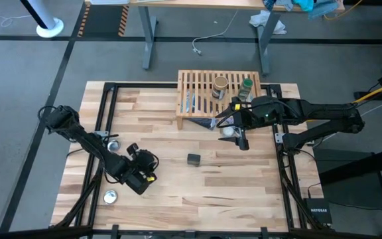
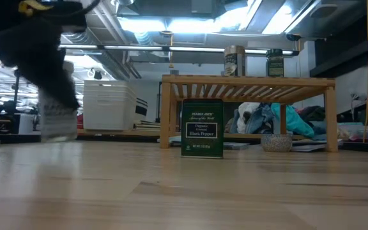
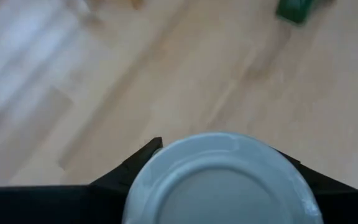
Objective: Shelf spices
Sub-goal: Put the white seasoning bottle on the shelf
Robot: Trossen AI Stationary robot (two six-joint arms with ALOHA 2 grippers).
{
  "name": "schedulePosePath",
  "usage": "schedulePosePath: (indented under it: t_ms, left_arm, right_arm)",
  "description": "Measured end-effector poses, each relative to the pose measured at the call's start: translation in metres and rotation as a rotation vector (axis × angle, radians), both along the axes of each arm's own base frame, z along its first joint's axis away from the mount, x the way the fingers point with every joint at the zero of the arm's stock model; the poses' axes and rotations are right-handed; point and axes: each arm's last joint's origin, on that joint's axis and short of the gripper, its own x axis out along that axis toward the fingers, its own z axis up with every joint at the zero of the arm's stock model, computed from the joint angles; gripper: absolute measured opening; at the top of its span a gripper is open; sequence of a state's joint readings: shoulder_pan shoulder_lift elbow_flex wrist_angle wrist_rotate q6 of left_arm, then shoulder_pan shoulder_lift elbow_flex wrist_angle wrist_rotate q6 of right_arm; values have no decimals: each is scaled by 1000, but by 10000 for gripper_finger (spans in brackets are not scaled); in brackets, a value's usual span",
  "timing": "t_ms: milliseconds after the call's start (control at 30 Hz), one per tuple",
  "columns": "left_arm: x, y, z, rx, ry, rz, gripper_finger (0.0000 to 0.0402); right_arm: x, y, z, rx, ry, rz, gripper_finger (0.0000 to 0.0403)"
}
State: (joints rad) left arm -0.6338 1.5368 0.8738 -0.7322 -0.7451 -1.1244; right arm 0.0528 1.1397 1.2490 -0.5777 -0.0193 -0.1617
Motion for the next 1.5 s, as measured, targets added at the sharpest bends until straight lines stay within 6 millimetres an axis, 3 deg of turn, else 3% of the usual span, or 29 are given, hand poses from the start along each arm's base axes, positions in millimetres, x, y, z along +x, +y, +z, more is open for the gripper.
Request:
schedulePosePath:
  t_ms: [300, 600, 833, 1033, 1500]
  left_arm:
    - [-19, 24, 55, 96, -200, 2, 185]
    - [-41, 86, 128, 236, -354, -50, 185]
    - [-42, 130, 177, 329, -583, -284, 185]
    - [-27, 168, 173, 304, -574, -360, 185]
    - [50, 260, 148, 81, -631, -630, 185]
  right_arm:
    - [-1, 0, 1, 0, -3, 0, 390]
    - [-3, 0, 3, 0, -11, 0, 390]
    - [-5, 0, 4, 1, -17, 0, 390]
    - [-6, 0, 4, 1, -20, 0, 390]
    - [-6, 0, 4, 1, -20, -1, 390]
